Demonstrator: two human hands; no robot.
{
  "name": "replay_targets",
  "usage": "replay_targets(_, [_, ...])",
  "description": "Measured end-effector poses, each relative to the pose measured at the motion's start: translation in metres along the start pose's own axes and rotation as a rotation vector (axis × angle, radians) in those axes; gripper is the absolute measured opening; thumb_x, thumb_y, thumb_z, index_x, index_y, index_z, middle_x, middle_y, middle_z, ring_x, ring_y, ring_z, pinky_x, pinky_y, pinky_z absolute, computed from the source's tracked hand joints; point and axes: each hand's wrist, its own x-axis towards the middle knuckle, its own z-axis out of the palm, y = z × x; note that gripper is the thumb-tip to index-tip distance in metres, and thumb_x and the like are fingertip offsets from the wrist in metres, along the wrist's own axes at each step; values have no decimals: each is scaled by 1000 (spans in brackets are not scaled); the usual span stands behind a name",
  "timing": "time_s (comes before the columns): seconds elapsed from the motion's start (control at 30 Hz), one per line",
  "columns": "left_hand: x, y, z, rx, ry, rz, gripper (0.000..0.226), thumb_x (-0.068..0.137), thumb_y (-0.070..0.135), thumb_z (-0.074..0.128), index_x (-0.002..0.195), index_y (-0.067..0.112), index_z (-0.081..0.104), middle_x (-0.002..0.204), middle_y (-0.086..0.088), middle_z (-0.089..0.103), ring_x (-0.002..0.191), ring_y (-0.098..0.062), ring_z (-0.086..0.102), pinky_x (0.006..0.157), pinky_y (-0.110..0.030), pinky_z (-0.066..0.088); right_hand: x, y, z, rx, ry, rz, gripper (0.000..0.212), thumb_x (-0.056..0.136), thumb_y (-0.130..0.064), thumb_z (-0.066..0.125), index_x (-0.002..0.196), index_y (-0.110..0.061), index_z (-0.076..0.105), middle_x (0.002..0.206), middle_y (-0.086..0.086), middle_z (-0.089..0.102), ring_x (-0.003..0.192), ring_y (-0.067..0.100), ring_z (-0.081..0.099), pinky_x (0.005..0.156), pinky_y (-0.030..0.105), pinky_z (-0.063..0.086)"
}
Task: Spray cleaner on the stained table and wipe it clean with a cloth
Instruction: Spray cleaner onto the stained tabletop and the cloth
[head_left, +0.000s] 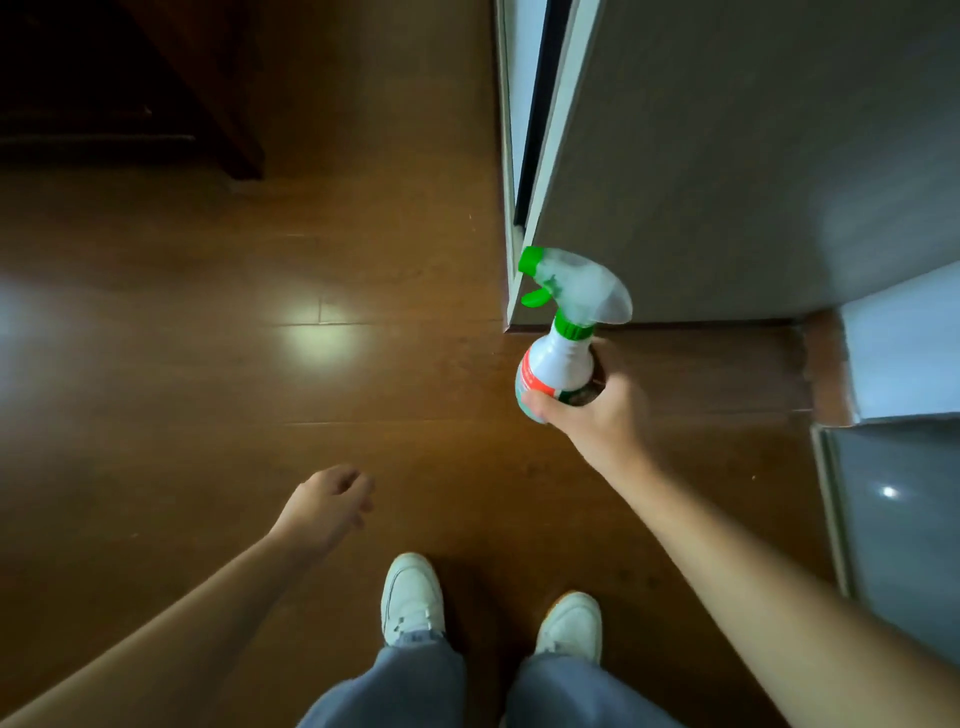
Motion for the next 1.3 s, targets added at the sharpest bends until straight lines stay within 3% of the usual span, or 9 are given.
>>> replay_targets(0.1, [-85,14,-48,-66,40,-56,26,100,28,51,89,16,72,83,-1,76,74,-22,73,75,-41,61,-46,-89,-47,-4,-44,-47,66,60,-52,85,118,-32,59,110,-10,66,100,7,64,78,21,55])
replay_targets(0.23, [-211,38,-109,-108,81,-89,29,102,30,50,89,16,72,84,-3,75,75,-22,70,72,-38,58,-108,-201,-111,-41,-67,-56,69,59,-55,84,120,-31,60,114,-10,63,101,9,63,83,35,57])
replay_targets(0.37, [-331,54,-146,-190,104,-101,33,103,32,49,87,13,70,87,-9,75,74,-23,69,62,-32,51,-169,-293,-165,-38,-121,-112,69,60,-55,85,120,-29,61,112,-9,65,101,9,64,82,31,56])
replay_targets(0.5, [-431,63,-161,-282,184,-79,31,103,32,50,88,12,69,86,-7,75,81,-27,71,69,-35,54,-229,-354,-205,-29,-207,-170,66,62,-48,87,120,-31,60,110,-11,63,100,5,62,77,10,47])
replay_targets(0.6, [-489,50,-157,-353,265,-81,30,103,30,51,88,13,70,83,-5,74,81,-25,71,78,-43,59,-265,-375,-217,-10,-334,-164,65,62,-53,85,119,-35,58,109,-9,65,100,9,63,81,28,55])
replay_targets(0.7, [-536,18,-145,-475,323,-159,26,104,29,50,92,17,70,85,-4,74,82,-23,71,79,-43,59,-291,-391,-216,-24,-503,-151,62,63,-53,85,117,-37,59,108,-9,67,99,12,65,81,43,58])
replay_targets(0.87, [-600,-63,-106,-782,418,-417,23,106,25,46,100,16,67,95,-4,74,89,-23,70,73,-35,56,-316,-415,-188,-105,-713,-216,62,62,-52,84,117,-38,60,113,-10,66,101,10,65,84,42,58])
replay_targets(1.0, [-629,-125,-73,-1017,446,-603,24,105,24,49,100,12,69,96,-11,75,87,-31,73,84,-47,59,-323,-443,-149,-162,-828,-304,60,61,-50,83,115,-38,60,110,-9,67,99,8,65,84,42,58])
replay_targets(1.3, [-632,-205,-82,-1151,441,-798,29,106,22,47,100,4,68,94,-15,73,71,-27,67,58,-33,49,-326,-503,-39,-256,-948,-382,62,63,-47,85,118,-42,56,113,-11,65,100,6,63,83,36,56])
